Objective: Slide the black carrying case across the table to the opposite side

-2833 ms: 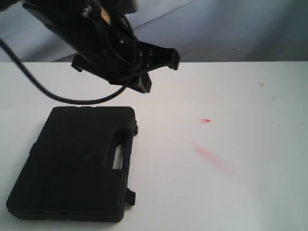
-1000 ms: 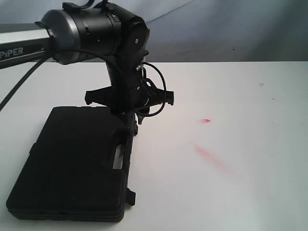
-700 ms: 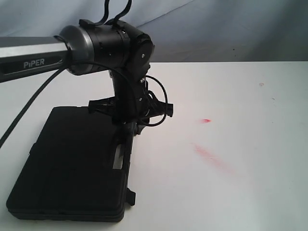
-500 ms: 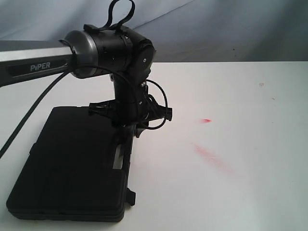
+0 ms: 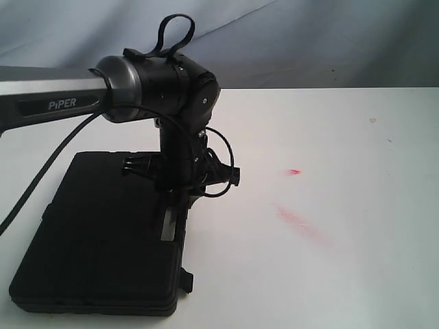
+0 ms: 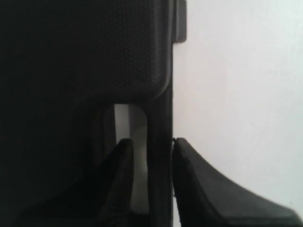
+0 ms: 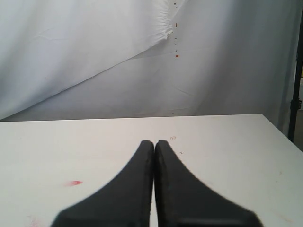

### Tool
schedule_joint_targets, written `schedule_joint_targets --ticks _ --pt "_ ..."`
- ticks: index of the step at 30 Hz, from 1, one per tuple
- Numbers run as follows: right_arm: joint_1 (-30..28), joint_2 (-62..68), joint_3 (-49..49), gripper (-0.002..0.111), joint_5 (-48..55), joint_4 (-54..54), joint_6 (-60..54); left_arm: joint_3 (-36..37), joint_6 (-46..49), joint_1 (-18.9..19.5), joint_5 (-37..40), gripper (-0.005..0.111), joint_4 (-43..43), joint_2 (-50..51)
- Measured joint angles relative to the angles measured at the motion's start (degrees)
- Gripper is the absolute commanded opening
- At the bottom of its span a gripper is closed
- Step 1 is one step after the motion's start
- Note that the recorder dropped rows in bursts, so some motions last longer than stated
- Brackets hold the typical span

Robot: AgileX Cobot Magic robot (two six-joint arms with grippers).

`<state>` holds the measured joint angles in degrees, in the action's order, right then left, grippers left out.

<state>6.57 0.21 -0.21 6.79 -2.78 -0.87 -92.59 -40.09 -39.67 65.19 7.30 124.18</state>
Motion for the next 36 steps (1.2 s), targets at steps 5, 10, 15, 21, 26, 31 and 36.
schedule_joint_targets --ticks 5,10,15,21,26,31,36 --pt "0.00 0.00 0.00 0.000 0.00 0.00 0.00 3.51 0.00 -0.10 -3.87 0.026 0.00 0.00" --pt "0.00 0.00 0.00 0.000 0.00 0.00 0.00 6.25 0.00 -0.10 -7.39 0.026 -0.12 0.00" --pt "0.00 0.00 0.00 0.000 0.00 0.00 0.00 6.97 0.00 -0.10 -9.63 0.026 -0.02 0.00" --pt "0.00 0.00 0.00 0.000 0.00 0.00 0.00 6.97 -0.87 -0.10 -10.95 0.000 0.37 0.00" --pt "0.00 0.00 0.00 0.000 0.00 0.00 0.00 6.97 -0.87 -0.10 -11.18 0.000 -0.39 0.00" --pt "0.00 0.00 0.00 0.000 0.00 0.00 0.00 6.97 0.00 0.08 -14.29 0.000 -5.42 0.00" --pt "0.00 0.00 0.00 0.000 0.00 0.00 0.00 6.97 0.39 0.08 -17.33 0.000 -9.16 0.03"
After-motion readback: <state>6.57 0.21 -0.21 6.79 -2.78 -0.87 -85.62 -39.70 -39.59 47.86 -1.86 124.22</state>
